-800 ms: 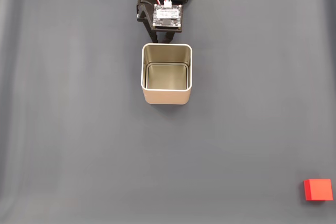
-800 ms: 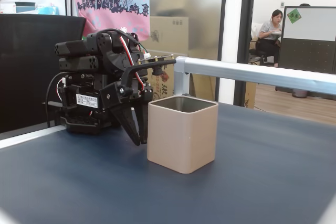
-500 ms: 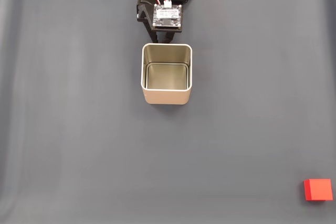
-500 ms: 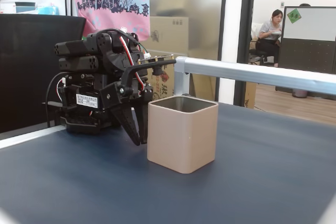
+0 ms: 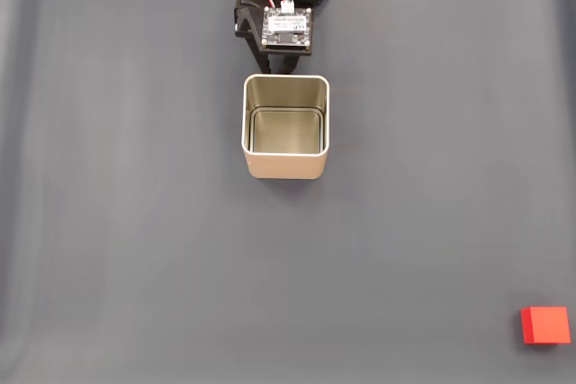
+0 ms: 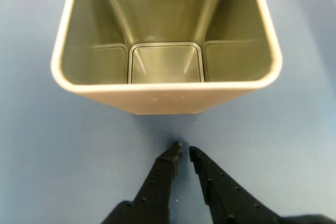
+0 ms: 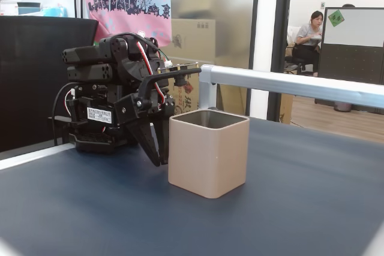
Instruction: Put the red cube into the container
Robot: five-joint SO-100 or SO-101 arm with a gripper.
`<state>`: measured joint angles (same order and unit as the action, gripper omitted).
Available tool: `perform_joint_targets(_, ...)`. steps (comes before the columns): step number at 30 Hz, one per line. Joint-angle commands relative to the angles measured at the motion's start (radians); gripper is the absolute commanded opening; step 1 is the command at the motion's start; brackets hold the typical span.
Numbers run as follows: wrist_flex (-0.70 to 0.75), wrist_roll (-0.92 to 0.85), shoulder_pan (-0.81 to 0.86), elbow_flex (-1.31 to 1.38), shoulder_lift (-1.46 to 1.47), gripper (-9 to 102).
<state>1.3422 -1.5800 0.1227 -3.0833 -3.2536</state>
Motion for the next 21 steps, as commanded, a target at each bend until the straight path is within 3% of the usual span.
perform_joint_targets(1,0.009,-0.008,0.012,-0.011,-0.071,1)
perform_joint_targets(21,0.008,0.012,0.012,-0.011,-0.071,1)
